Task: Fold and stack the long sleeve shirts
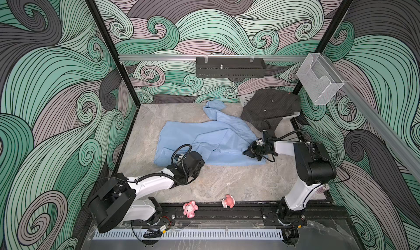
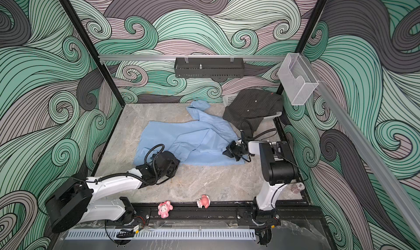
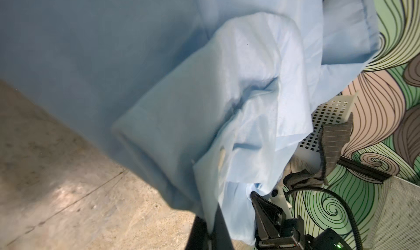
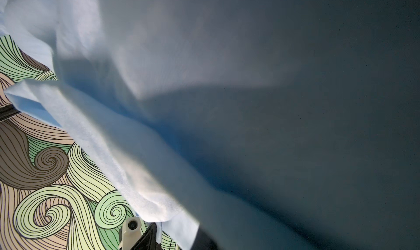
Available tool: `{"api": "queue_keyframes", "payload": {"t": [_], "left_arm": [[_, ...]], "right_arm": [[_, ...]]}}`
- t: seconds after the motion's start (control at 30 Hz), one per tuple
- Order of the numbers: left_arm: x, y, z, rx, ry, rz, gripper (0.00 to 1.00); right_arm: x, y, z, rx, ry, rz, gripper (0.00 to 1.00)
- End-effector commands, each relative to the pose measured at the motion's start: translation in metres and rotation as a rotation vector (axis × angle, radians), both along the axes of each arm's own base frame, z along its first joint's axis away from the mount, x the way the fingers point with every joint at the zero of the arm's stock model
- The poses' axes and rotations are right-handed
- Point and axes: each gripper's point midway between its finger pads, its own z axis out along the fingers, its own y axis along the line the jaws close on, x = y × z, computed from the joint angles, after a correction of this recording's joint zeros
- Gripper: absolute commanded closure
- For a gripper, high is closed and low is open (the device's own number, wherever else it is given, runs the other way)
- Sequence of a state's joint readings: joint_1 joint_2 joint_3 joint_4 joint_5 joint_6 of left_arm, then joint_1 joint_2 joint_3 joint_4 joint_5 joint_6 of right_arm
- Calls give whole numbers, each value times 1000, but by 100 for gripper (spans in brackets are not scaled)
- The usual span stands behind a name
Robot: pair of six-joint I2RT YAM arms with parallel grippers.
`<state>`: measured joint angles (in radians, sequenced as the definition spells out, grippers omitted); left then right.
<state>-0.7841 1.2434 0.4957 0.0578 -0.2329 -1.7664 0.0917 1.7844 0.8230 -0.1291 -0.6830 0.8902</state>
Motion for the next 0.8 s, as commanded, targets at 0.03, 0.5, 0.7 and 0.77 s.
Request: {"api": "queue_keyframes", "payload": {"t": [0.03,0.5,0.7,0.77], "left_arm": [[9,16,24,63,-62,14,100],[-7,-33,-40,-75,151,-124,77],[-9,-27,-37,-54,149,-118,68],[-8,-31,-28,-71,134,-125,69]], "right_arm": [[-3,-7,-9,-23,25,-7,98],[-6,-8,-12,-28,35,-13,98],[-5,-8,-13,-28,35,-15,98],[-5,-8,-14,-28,38,-13,98]]}}
